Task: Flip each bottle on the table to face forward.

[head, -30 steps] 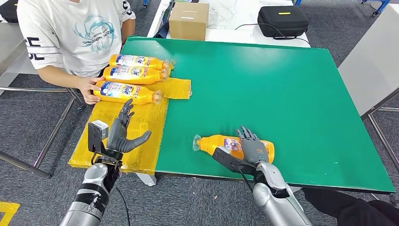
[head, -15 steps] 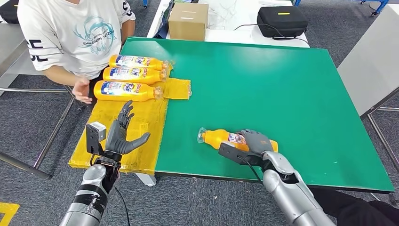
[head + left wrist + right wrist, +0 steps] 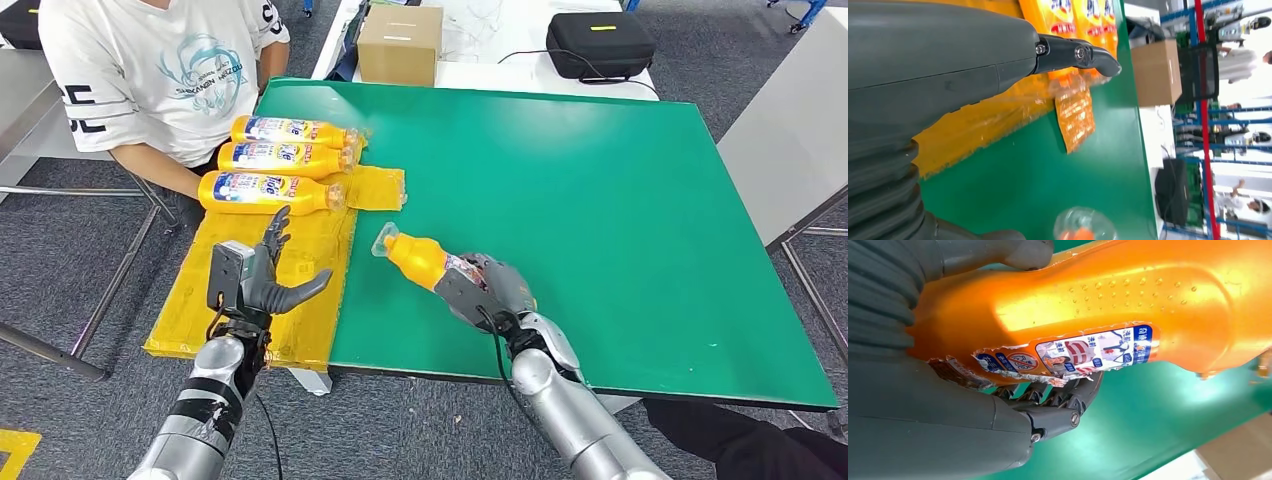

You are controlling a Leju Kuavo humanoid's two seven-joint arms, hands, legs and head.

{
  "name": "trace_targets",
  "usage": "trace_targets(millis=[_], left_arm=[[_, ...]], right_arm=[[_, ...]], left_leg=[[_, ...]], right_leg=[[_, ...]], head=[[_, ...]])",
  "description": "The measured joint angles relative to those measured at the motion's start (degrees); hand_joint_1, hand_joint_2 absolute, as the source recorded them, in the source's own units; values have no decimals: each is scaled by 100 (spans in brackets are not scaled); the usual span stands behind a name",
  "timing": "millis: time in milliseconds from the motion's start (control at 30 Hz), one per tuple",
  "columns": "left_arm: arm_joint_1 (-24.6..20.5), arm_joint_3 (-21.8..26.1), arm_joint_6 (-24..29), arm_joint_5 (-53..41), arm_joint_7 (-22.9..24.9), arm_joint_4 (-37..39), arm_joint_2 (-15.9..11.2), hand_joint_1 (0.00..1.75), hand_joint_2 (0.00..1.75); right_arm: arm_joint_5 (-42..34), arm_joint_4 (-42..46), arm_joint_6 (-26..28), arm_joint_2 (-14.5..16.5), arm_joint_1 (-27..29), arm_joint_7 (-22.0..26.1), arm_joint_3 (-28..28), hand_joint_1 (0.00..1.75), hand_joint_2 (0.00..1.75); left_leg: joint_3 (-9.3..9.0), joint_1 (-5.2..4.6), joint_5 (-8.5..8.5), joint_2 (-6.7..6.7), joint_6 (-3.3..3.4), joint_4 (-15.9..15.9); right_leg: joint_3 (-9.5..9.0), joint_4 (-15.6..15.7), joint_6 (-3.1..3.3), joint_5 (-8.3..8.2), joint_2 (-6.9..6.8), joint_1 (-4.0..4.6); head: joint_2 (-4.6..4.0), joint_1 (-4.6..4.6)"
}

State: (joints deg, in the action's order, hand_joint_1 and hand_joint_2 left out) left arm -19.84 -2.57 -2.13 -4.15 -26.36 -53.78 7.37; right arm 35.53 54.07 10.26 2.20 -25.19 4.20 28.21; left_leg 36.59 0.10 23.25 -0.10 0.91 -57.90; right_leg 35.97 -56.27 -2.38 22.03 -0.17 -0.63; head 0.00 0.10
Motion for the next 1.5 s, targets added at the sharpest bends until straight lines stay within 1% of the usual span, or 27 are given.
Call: trace_targets(millis=[100, 167, 367, 500, 767, 933, 1067, 1233, 1367, 1500], left_arm=[[-55, -95, -51, 72, 24, 25, 63, 0, 175], [-109, -162, -102, 141, 57, 42, 109, 0, 175], [-291, -372, -356, 468, 202, 139, 203, 0, 175], [-395, -493, -445, 579, 234, 187, 251, 0, 175], [-479, -655, -730, 1005, 357, 216, 280, 0, 175], [-490, -706, -778, 1156, 428, 209, 288, 0, 175], [-475, -721, -832, 1284, 473, 203, 287, 0, 175], [-444, -765, -1000, 1526, 541, 198, 287, 0, 175], [-407, -792, -1152, 1746, 617, 192, 266, 65, 175], [-350, -797, -1219, 1861, 640, 192, 222, 175, 175]], right_arm=[[-204, -4, 313, 286, 4, 228, -125, 175, 175], [-289, -5, 418, 466, -9, 326, -165, 175, 175], [-478, -161, 546, 940, -181, 636, -194, 175, 175], [-494, -349, 596, 1180, -326, 713, -167, 175, 175], [-476, -768, 586, 1462, -521, 867, 61, 175, 175], [-379, -995, 555, 1581, -628, 875, 233, 175, 175], [-225, -1160, 521, 1637, -728, 837, 414, 175, 175], [-145, -1347, 505, 1713, -795, 699, 819, 175, 175], [-139, -1532, 469, 1745, -838, 594, 1099, 175, 175], [-138, -1692, 459, 1747, -926, 547, 1253, 173, 175]], left_leg=[[6, -2, 1, -3, 1, 0], [7, -3, 1, -5, 1, 0], [9, -2, 1, -8, 1, 0], [9, -1, 0, -8, 0, 0], [10, -1, 0, -8, 0, 0], [11, -1, 0, -8, 0, 0], [11, -1, 0, -7, 0, 0], [10, -1, 0, -7, 0, 0], [11, -1, 0, -8, 0, 0], [11, -1, 0, -7, 0, 0]], right_leg=[[3, 1, 0, 0, 0, -2], [4, 2, -1, 1, -1, -3], [6, 1, -1, 1, -3, -2], [6, 0, -1, 1, -4, -1], [6, 0, -1, 2, -4, -2], [6, 1, -1, 2, -4, -2], [6, 1, 0, 2, -4, -1], [7, 0, 0, 2, -4, -1], [7, 0, 1, 3, -4, -1], [8, 1, 1, 3, -4, -2]], head=[[0, 2], [0, 2], [0, 1], [0, 1], [0, 1], [0, 1], [0, 1], [0, 1], [0, 2], [0, 2]])
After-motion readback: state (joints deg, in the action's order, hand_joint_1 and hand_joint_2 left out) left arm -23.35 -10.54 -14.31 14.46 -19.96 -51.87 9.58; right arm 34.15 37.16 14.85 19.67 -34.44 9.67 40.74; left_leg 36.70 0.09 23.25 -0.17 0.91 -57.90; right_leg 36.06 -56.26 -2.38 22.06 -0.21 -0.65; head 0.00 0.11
